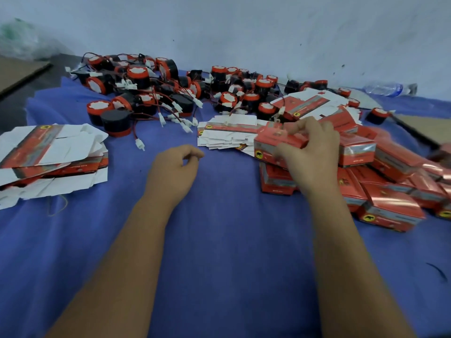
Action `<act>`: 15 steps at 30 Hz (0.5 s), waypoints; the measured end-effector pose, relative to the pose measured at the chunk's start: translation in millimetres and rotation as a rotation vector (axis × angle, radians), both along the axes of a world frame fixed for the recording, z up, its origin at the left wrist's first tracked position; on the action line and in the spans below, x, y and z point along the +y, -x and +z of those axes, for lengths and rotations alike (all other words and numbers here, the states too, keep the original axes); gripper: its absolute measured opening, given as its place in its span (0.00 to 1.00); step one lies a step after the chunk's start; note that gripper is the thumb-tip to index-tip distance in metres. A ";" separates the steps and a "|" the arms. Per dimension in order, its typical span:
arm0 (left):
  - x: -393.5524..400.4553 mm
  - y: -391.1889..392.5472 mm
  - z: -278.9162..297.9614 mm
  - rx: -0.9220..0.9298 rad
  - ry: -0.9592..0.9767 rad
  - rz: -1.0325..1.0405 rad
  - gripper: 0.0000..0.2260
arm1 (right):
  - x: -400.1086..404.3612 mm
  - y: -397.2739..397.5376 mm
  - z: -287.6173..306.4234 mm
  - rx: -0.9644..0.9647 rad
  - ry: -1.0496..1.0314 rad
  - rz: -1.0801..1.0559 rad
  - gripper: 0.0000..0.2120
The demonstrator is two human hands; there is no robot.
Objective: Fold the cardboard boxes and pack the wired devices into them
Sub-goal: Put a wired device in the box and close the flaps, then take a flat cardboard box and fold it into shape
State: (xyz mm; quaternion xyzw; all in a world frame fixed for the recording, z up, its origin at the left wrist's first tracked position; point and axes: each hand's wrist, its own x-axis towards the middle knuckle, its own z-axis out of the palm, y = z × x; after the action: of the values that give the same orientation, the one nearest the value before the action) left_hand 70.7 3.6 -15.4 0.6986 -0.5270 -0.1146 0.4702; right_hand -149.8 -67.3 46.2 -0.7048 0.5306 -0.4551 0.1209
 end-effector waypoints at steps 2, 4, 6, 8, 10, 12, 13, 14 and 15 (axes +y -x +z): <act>-0.4 0.4 -0.4 -0.005 -0.051 -0.012 0.10 | -0.4 18.7 -0.7 0.109 -0.024 -0.163 0.19; -1.4 0.5 0.5 -0.006 -0.080 -0.022 0.09 | -1.1 29.8 -2.5 0.249 -0.023 -0.313 0.19; -0.8 1.4 1.7 0.027 -0.092 -0.033 0.09 | 0.1 32.7 -3.4 0.364 0.006 -0.418 0.16; 0.0 1.3 3.0 0.064 -0.094 -0.031 0.10 | 3.0 26.2 -1.8 0.416 0.045 -0.461 0.17; 0.5 1.5 3.8 0.088 -0.100 -0.030 0.10 | 9.0 11.0 0.1 0.425 0.129 -0.433 0.19; 1.3 2.4 4.4 0.097 -0.108 -0.031 0.11 | 15.8 -12.1 -1.5 0.477 0.274 -0.332 0.20; 1.8 2.5 4.3 0.096 -0.105 -0.025 0.11 | 18.9 -26.4 -4.0 0.532 0.335 -0.240 0.20; 2.4 2.5 4.0 0.089 -0.102 -0.011 0.11 | 20.9 -41.6 -8.1 0.587 0.367 -0.122 0.20; 3.0 2.0 3.7 0.079 -0.097 0.008 0.11 | 21.2 -56.9 -13.5 0.633 0.350 0.009 0.20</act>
State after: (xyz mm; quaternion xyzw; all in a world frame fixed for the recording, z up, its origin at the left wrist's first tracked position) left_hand 68.6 6.6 -11.6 0.7175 -0.4993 -0.1655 0.4567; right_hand -93.0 -46.1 32.6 -0.8232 0.4526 -0.2979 -0.1696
